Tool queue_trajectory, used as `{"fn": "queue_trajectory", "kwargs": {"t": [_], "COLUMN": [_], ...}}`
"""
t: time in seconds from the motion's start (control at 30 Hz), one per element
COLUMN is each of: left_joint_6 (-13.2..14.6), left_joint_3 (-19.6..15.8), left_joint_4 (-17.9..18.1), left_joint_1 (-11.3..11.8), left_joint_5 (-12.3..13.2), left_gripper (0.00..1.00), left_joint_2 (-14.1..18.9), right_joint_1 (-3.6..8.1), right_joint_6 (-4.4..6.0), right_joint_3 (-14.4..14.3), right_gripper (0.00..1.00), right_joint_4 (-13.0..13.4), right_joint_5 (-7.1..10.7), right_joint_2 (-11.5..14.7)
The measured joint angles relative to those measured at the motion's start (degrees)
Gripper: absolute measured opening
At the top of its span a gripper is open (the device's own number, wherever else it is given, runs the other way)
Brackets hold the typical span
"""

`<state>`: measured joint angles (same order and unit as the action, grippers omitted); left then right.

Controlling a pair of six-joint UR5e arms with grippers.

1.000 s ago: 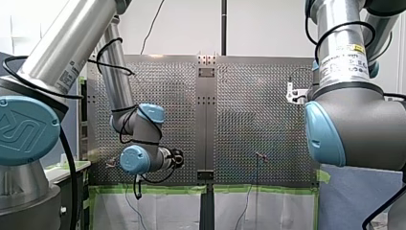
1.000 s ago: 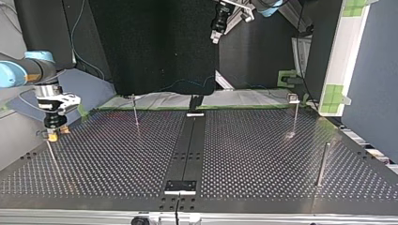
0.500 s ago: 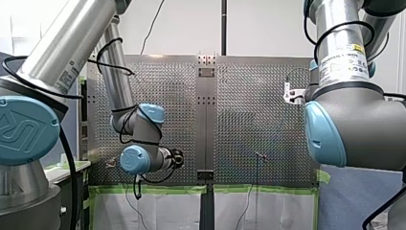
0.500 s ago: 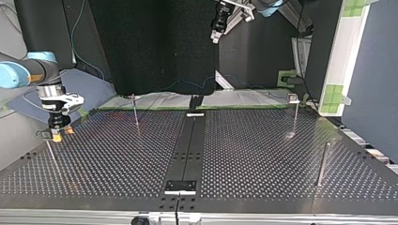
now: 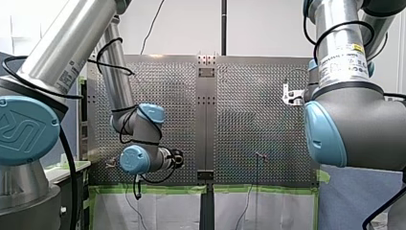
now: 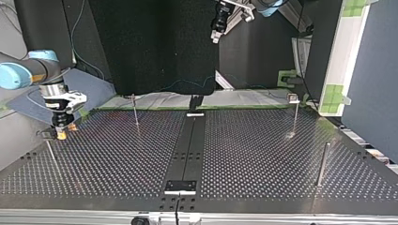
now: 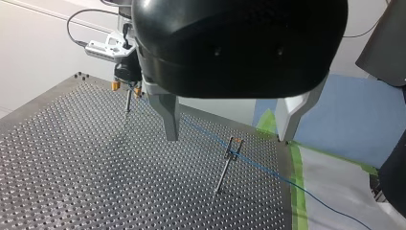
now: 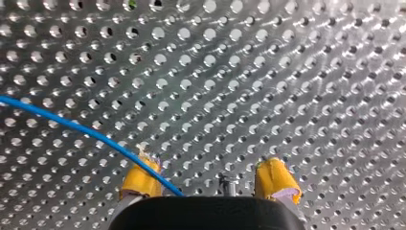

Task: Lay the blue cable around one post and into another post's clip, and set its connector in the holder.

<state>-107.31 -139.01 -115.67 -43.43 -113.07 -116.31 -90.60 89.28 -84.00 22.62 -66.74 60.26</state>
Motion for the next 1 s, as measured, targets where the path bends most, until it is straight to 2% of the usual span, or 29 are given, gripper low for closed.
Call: {"fn": "queue_trajectory", "kwargs": {"t": [0.07, 0.3, 0.43, 0.53, 0.73, 1.0], "left_joint_6": [0.0, 0.0, 0.0, 0.0, 0.1, 0.1], "left_joint_3": [0.0, 0.0, 0.0, 0.0, 0.0, 0.0], "left_joint_4": [0.0, 0.0, 0.0, -0.1, -0.3, -0.4], "left_joint_1": [0.0, 0.0, 0.1, 0.0, 0.0, 0.0], "left_joint_5": [0.0, 0.0, 0.0, -0.2, -0.7, -0.7], "left_gripper": [0.99, 0.99, 0.99, 0.99, 0.99, 0.99], "left_joint_2": [0.0, 0.0, 0.0, 0.0, 0.0, 0.0], "right_joint_1": [-0.12, -0.55, -0.86, -1.05, -1.5, -2.2], "right_joint_6": [-0.68, -2.05, -3.3, -3.78, -3.98, -4.2], "right_joint_3": [0.0, 0.0, 0.0, 0.0, 0.0, -0.5], "right_gripper": [1.0, 1.0, 1.0, 1.0, 1.0, 1.0], "right_joint_4": [-0.9, -2.6, -4.1, -4.8, -5.4, -5.6], "right_joint_5": [-0.11, -1.38, -2.98, -4.3, -5.71, -6.35], "right_joint_2": [0.0, 0.0, 0.0, 0.3, 1.3, 1.6]}}
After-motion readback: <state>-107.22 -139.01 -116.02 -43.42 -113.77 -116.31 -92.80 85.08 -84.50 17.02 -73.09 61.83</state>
